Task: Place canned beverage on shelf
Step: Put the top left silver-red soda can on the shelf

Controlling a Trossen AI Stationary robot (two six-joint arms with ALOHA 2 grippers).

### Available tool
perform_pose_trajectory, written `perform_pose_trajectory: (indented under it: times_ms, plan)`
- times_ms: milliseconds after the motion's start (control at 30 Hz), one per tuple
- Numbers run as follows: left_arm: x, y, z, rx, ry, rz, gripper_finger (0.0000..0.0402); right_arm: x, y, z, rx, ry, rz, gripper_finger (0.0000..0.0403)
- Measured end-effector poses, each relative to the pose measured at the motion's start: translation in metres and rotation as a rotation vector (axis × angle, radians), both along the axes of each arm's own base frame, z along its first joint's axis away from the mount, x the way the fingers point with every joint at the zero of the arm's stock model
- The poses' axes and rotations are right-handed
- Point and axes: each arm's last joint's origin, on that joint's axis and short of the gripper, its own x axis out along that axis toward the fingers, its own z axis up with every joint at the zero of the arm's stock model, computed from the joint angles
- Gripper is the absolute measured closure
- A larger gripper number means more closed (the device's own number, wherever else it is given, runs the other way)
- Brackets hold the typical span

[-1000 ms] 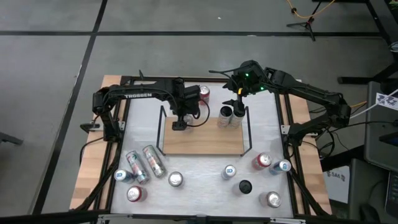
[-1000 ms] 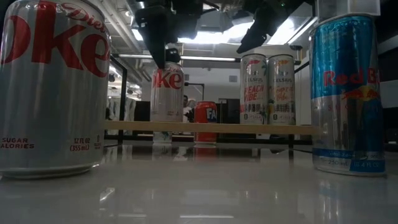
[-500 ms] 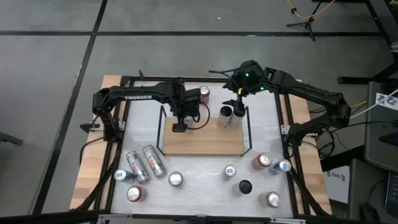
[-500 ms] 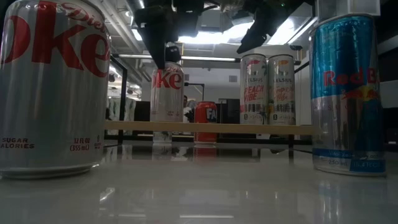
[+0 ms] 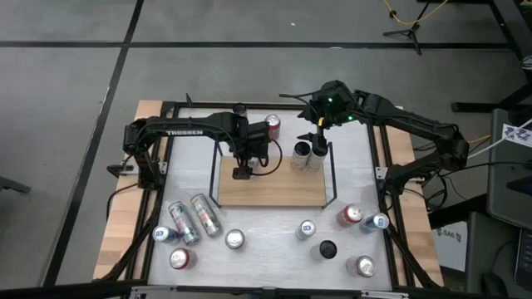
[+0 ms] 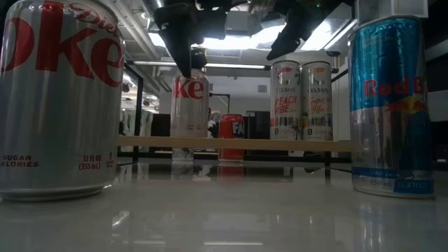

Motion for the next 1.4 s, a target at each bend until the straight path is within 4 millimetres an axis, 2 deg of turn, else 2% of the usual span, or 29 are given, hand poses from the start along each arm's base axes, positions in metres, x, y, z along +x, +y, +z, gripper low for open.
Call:
perform_pose_trajectory:
  times_ms: [200,567,733,1033,1400]
  plan:
    - [0.0,0.0,-0.001,0.009,0.001,-0.029,0.0009,0.0,0.0,0.0,0.0,0.0,-0.001,0.0042]
    - [0.009,0.002,-0.019,0.035,0.059,-0.054,0.0011,0.0,0.0,0.0,0.0,0.0,0.0,0.0042]
    - [0.009,0.003,-0.018,0.046,0.06,-0.027,0.0037,0.0,0.0,0.0,0.0,0.0,0.0,0.0042]
    - [0.007,0.003,-0.018,0.026,0.077,0.045,0.0112,0.0,0.0,0.0,0.0,0.0,-0.001,0.0042]
    - [-0.004,0.008,-0.018,0.038,0.183,0.225,0.0119,0.0,0.0,0.0,0.0,0.0,-0.001,0.0042]
